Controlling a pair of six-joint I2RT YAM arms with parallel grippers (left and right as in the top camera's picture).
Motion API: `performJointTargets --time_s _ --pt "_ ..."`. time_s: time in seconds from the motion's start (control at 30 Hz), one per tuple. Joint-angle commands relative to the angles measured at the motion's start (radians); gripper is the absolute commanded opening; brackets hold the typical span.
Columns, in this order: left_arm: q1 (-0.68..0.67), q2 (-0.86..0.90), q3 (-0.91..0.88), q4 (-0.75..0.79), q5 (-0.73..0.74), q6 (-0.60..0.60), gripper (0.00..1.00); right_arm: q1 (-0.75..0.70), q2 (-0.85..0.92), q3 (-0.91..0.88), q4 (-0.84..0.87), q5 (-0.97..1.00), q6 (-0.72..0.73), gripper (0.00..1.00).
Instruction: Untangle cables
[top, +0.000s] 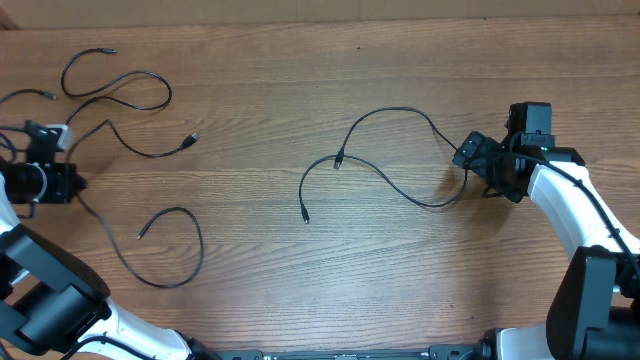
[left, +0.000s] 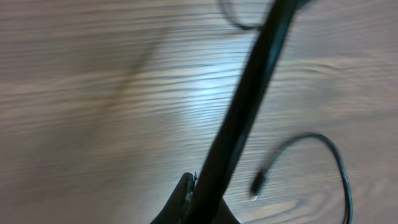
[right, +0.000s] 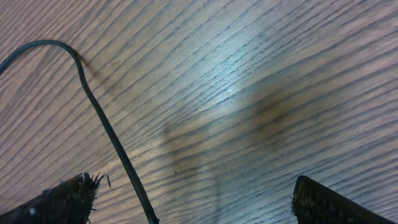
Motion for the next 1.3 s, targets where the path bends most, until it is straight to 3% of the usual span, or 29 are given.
performJointTargets --time_s 0.0,0.1,0.23,0.5,0.83,0.93,1.0,1.03,1.07,1.1,1.27 --pt "0.024 -0.004 0.137 -0.002 -0.262 -0.261 0.04 -0.002 0.003 0.014 0.004 0.002 0.001 1.0" --pt "0.025 -0.004 0.257 -0.05 -0.498 -0.427 0.04 -0.002 0.003 0.014 0.004 0.002 0.001 1.0" --pt "0.024 -0.015 0.388 -0.105 -0.688 -0.577 0.04 -0.002 0.003 0.014 0.004 0.002 0.0 1.0" --pt "0.019 -0.031 0.445 -0.083 -0.684 -0.59 0.04 -0.002 0.003 0.014 0.004 0.002 0.0 1.0" --pt "0.023 -0.03 0.444 -0.166 -0.684 -0.791 0.06 -0.002 0.003 0.014 0.004 0.002 0.0 1.0" --pt "0.023 -0.03 0.444 -0.17 -0.684 -0.794 0.15 -0.002 0.003 0.014 0.004 0.002 0.001 1.0" --pt "0.023 -0.03 0.444 -0.169 -0.684 -0.794 0.31 -0.002 0.003 0.014 0.004 0.002 0.0 1.0" --pt "0.023 -0.03 0.444 -0.169 -0.684 -0.794 0.44 -0.002 0.003 0.014 0.004 0.002 0.001 1.0" --pt "0.023 -0.03 0.444 -0.169 -0.684 -0.794 0.62 -0.002 0.003 0.014 0.004 0.002 0.0 1.0" --pt "0.023 -0.03 0.444 -0.169 -0.684 -0.794 0.99 -0.002 0.003 0.014 0.004 0.002 0.0 1.0" --pt "0.023 -0.03 0.444 -0.166 -0.639 -0.798 1.0 -0.002 0.003 0.014 0.004 0.002 0.0 1.0"
